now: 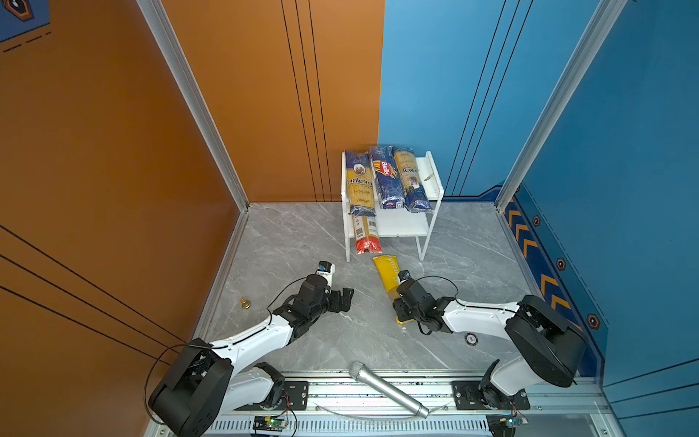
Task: Arrange pasta packages on shelves
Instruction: Pick up the pasta bag from the center of the table.
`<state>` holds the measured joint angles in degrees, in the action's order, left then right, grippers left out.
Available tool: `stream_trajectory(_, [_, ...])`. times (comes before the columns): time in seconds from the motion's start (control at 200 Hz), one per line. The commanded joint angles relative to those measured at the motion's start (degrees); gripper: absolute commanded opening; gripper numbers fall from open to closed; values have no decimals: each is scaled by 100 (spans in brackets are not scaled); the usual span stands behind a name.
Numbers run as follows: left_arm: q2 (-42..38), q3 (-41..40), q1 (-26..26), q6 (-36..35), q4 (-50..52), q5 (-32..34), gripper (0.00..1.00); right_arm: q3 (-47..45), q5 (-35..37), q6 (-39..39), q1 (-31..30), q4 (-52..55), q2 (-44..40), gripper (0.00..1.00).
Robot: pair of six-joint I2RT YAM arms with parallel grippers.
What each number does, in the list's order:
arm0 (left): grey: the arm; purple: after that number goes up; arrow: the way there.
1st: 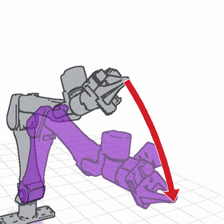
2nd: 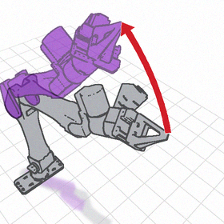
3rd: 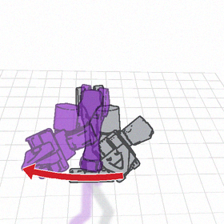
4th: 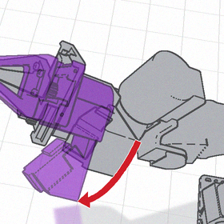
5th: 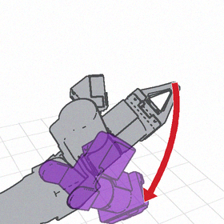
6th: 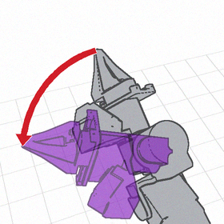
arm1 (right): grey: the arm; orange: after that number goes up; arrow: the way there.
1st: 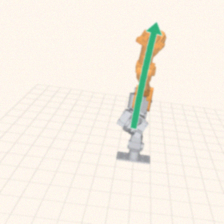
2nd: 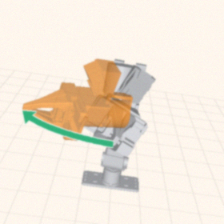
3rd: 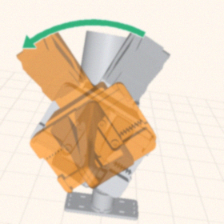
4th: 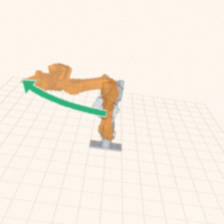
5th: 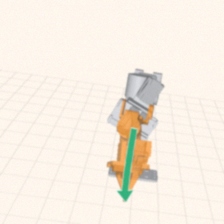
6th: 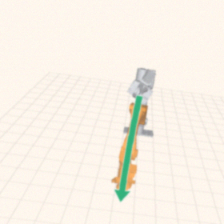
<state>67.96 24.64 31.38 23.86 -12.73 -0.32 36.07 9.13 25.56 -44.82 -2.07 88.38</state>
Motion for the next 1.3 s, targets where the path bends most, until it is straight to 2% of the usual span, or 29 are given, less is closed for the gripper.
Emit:
stream_trajectory(0.0, [31, -4, -51, 31, -90, -84, 98, -179, -311, 140, 133, 450, -221, 18])
stream_trajectory(0.09, [43, -3, -51, 29, -90, -87, 98, -179, -430, 151, 244, 512, -415, 15])
stream_trajectory(0.185, [40, -14, -46, 31, -97, -83, 98, -227, -532, 102, 315, 514, -606, 0])
stream_trajectory(0.451, [-2, -51, -53, 22, -96, -64, 98, -338, -643, 131, 399, 532, -1039, 0])
stream_trajectory(0.651, [-16, -54, -58, 22, -90, -56, 98, -299, -814, 159, 419, 686, -1854, 0])
stream_trajectory(0.916, [19, -52, -53, 21, -125, -67, 98, 178, -781, 95, 420, 1763, -2960, 0])
stream_trajectory(0.961, [24, -50, -53, 14, -125, -76, 98, 299, -780, 98, 604, 2001, -3105, 0])
stream_trajectory(1.292, [36, -51, -54, -13, -143, -85, 98, 1178, -683, 80, 637, 3262, -3800, 0])
